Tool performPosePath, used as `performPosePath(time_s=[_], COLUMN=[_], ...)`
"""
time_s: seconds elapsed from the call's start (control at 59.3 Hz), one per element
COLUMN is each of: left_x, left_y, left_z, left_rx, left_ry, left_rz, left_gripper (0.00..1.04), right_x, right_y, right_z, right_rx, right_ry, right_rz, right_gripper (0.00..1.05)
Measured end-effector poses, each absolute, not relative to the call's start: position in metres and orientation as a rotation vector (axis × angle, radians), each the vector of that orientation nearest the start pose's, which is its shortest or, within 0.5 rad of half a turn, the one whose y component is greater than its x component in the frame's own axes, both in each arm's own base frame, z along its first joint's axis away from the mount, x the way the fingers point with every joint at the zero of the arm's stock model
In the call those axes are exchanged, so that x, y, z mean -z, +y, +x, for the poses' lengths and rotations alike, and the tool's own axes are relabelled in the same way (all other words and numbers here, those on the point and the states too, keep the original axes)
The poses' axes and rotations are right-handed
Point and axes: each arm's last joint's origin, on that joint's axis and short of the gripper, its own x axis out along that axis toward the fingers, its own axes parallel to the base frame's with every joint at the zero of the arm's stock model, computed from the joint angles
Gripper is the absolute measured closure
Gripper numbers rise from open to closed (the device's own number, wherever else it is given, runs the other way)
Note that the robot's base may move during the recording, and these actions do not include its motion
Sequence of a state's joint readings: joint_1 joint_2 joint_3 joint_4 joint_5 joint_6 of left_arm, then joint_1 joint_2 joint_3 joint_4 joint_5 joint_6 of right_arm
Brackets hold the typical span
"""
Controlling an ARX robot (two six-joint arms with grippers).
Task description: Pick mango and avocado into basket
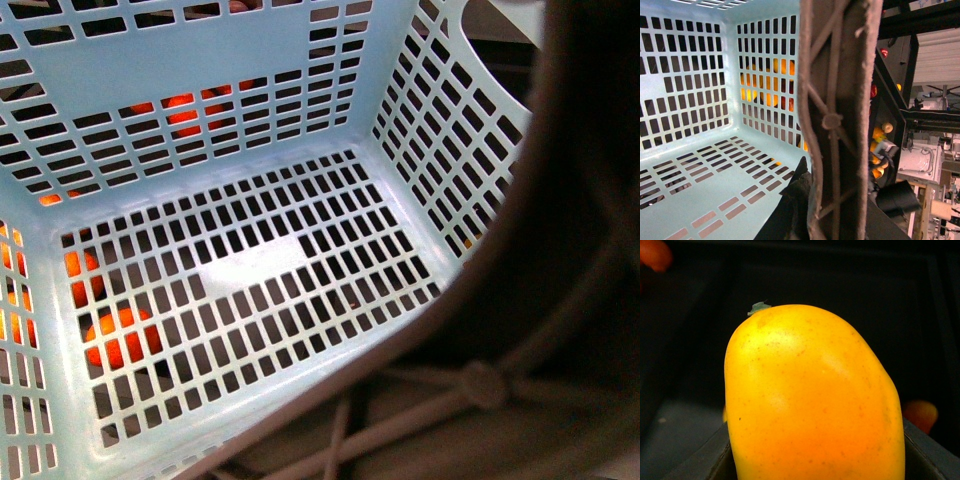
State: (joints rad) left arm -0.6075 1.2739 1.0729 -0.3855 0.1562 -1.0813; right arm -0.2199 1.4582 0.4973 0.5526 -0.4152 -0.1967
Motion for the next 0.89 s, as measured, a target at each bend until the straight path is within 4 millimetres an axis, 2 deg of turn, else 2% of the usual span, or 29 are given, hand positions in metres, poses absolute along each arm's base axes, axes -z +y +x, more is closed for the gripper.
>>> performPosePath(time_s=[0.068,0.118,0.405,0.591,0.709,0.894], left_x=[-0.312,-0.312,-0.312,-0.312,-0.312,-0.312], left_y=[-0.161,-0.161,-0.161,-0.161,-0.161,-0.161], left_z=[0.223,0.223,0.223,0.223,0.223,0.223], left_rx=[0.345,0.346,0.345,0.345,0.346,0.345], left_ry=[0.914,0.914,0.914,0.914,0.914,0.914], left_rz=[-0.864,-0.864,-0.864,-0.864,-0.863,-0.864], left_gripper=[0.98,0.98,0.98,0.98,0.98,0.98], right_x=[-0.198,-0.213,-0.266,-0.274,-0.27,-0.257], right_y=[-0.027,-0.015,0.053,0.095,0.122,0.15], right_z=[0.25,0.243,0.225,0.223,0.222,0.221], right_rx=[-0.247,-0.262,-0.419,-0.498,-0.551,-0.628], right_ry=[0.277,0.241,0.09,0.076,0.094,0.143], right_rz=[-0.056,-0.054,0.006,0.024,0.018,0.0], right_gripper=[0.42,0.42,0.42,0.42,0.42,0.42])
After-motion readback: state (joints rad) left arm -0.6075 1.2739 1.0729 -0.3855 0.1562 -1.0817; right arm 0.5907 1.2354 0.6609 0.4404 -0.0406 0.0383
